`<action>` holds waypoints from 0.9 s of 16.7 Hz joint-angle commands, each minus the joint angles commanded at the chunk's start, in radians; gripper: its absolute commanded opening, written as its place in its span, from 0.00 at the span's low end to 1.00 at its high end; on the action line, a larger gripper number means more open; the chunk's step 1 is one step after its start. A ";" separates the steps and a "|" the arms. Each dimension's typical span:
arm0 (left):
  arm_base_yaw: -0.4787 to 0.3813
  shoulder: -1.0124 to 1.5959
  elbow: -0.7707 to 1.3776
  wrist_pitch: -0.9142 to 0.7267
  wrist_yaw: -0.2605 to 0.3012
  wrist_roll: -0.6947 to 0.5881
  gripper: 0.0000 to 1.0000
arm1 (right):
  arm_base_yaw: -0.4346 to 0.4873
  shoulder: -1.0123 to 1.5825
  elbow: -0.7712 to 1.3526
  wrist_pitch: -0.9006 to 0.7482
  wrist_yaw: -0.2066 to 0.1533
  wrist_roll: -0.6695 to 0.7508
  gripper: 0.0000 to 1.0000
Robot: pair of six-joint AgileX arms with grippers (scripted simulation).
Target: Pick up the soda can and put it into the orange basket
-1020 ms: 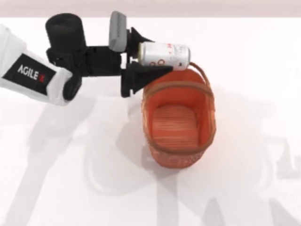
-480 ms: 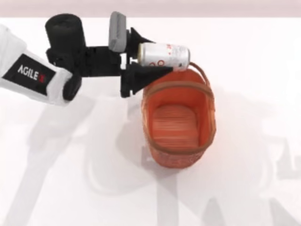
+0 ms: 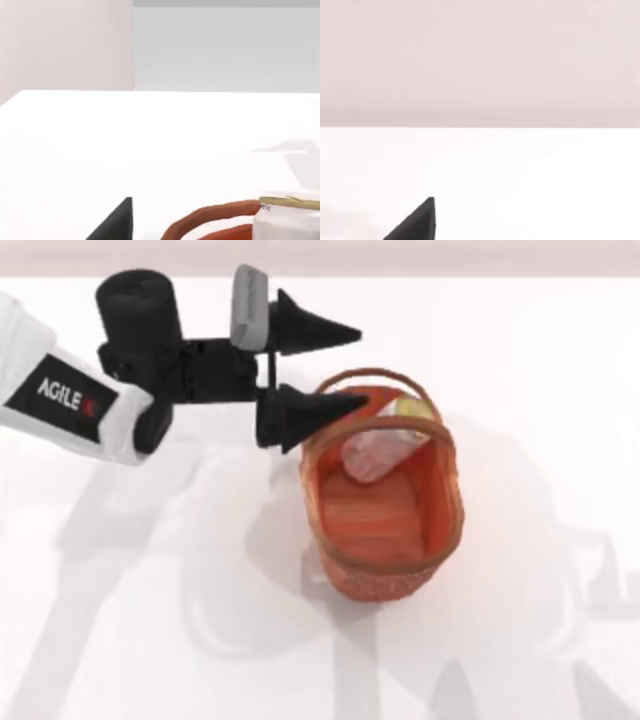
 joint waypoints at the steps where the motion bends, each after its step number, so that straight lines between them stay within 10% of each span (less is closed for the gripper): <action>1: 0.000 0.000 0.000 0.000 0.000 0.000 1.00 | 0.000 0.000 0.000 0.000 0.000 0.000 1.00; 9: 0.000 -0.019 -0.009 -0.011 -0.014 -0.006 1.00 | 0.007 0.026 0.022 -0.019 -0.001 -0.009 1.00; 15: 0.051 -0.246 -0.119 -0.128 -0.169 -0.065 1.00 | 0.081 0.320 0.275 -0.237 -0.005 -0.116 1.00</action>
